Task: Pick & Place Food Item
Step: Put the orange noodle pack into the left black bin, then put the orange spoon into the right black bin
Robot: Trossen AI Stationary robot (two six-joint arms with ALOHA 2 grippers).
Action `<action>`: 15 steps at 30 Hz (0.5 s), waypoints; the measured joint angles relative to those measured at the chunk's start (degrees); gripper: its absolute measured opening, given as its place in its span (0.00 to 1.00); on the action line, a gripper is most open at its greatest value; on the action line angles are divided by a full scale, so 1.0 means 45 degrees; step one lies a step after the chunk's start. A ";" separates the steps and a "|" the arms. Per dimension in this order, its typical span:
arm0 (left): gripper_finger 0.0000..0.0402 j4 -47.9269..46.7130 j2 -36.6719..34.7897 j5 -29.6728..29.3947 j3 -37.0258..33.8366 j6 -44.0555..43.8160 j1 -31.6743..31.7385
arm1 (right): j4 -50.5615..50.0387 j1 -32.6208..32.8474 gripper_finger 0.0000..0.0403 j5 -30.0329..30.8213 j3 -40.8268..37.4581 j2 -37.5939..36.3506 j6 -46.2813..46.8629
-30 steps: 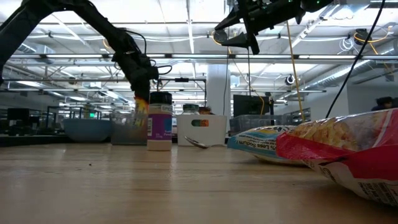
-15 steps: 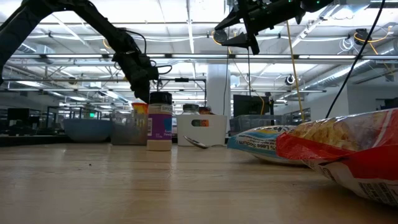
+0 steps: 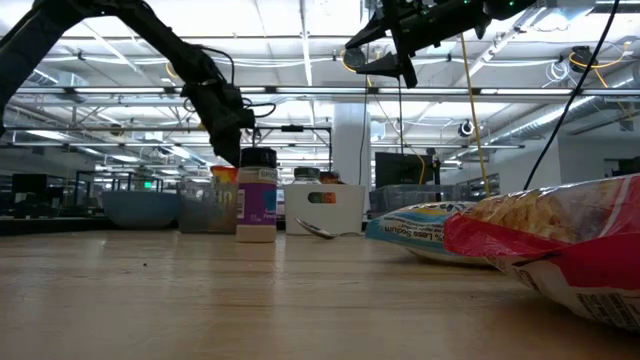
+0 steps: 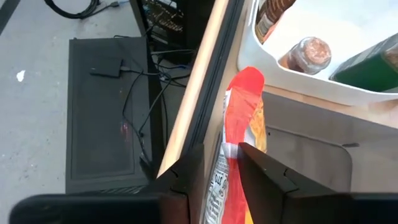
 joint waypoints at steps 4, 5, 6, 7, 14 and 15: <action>0.30 0.0004 -0.0255 0.0055 0.0000 -0.0201 0.0007 | 0.0002 0.0000 0.62 -0.0005 0.0000 0.0000 -0.0037; 0.30 0.0004 -0.0329 0.0057 0.0000 -0.0228 0.0007 | 0.0002 0.0000 0.62 -0.0005 0.0000 0.0000 -0.0053; 0.31 0.0001 -0.0422 0.0074 0.0000 -0.0295 0.0007 | 0.0002 0.0000 0.62 -0.0005 0.0000 0.0000 -0.0053; 0.32 0.0004 -0.0516 0.0103 0.0000 -0.0334 0.0007 | 0.0002 0.0000 0.62 -0.0005 0.0000 0.0000 -0.0063; 0.37 0.0157 -0.1555 0.0344 0.0000 -0.1540 -0.0067 | 0.0002 -0.0005 0.62 -0.0005 0.0000 0.0000 -0.0264; 0.37 0.0154 -0.1781 0.0393 -0.0005 -0.1812 -0.0072 | -0.0003 -0.0005 0.62 -0.0005 0.0000 0.0000 -0.0310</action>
